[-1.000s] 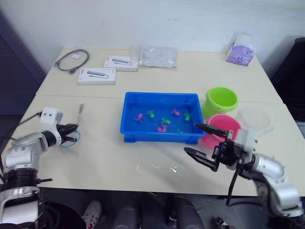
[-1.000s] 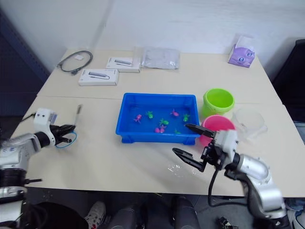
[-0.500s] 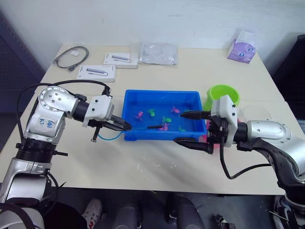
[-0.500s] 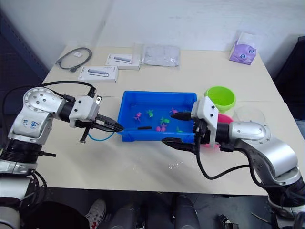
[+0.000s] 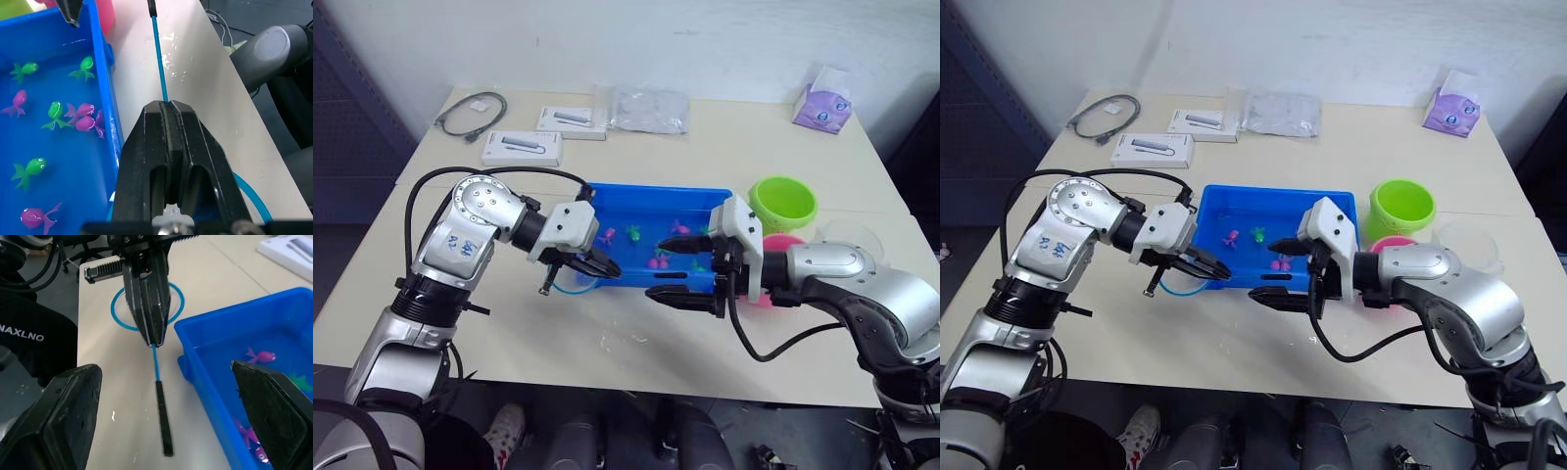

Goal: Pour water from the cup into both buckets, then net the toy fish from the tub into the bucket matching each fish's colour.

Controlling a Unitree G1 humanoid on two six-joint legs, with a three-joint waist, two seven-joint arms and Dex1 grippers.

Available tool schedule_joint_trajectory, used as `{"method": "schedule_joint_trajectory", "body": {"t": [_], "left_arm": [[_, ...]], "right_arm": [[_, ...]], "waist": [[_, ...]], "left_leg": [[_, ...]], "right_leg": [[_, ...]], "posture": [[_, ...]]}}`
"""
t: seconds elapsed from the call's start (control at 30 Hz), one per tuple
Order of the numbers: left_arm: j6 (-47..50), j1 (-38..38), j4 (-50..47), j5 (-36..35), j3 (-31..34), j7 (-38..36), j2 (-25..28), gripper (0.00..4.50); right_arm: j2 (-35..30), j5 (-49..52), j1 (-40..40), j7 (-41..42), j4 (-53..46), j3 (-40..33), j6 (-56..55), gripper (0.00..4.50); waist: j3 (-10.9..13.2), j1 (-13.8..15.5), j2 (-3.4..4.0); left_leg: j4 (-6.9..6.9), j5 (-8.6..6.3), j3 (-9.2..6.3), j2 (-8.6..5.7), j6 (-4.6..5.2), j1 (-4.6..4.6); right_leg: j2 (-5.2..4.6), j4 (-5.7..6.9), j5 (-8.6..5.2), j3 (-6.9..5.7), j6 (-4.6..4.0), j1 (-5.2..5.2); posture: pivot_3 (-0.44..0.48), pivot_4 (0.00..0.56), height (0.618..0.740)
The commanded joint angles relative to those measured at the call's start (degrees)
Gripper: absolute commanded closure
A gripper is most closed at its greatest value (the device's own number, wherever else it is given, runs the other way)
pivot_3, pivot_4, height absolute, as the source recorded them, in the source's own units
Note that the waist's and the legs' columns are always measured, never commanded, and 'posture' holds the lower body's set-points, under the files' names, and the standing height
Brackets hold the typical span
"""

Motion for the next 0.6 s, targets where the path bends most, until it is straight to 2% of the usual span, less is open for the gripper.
{"method": "schedule_joint_trajectory", "body": {"t": [0.03, 0.4, 0.5, 0.6], "left_arm": [[0.59, -1.36, -1.66, 0.38, 0.21, 0.22, -0.08, 4.48], [0.67, -1.09, -0.98, 0.63, -0.06, 0.58, -0.76, 4.48], [0.56, -1.2, -0.8, 0.95, -0.26, 0.61, -1.05, 4.5], [-0.26, -1.03, -0.7, 1.58, -0.42, 0.54, -1.02, 4.5]], "right_arm": [[-0.23, 1.3, -0.39, 0.45, -2.81, -1.11, 0.5, 0.0], [0.83, 1.28, 0.92, -0.74, -2.67, -1.47, 1.13, 0.0], [1.07, 0.65, 0.76, -0.88, -2.31, -1.18, 0.73, 0.86], [1.52, 0.11, 0.72, -1.16, -1.99, -1.0, 0.4, 2.32]], "waist": [[0.0, 0.0, 0.0], [0.0, 0.0, 0.0], [0.0, 0.01, 0.0], [0.0, 0.01, 0.0]], "left_leg": [[0.0, 0.0, 0.0, 0.0, 0.0, 0.0], [0.01, 0.0, 0.0, 0.0, 0.0, 0.0], [0.02, 0.0, 0.0, 0.0, 0.0, 0.0], [0.02, 0.0, 0.0, 0.0, 0.0, 0.0]], "right_leg": [[0.0, 0.0, 0.0, 0.0, 0.0, 0.0], [0.01, 0.02, 0.0, -0.03, 0.0, 0.0], [0.01, 0.02, 0.0, -0.05, 0.0, 0.0], [0.02, 0.02, 0.0, -0.11, 0.0, 0.0]], "posture": [[0.0, 0.15, 0.74], [0.0, 0.15, 0.74], [0.0, 0.15, 0.74], [0.0, 0.15, 0.74]]}}
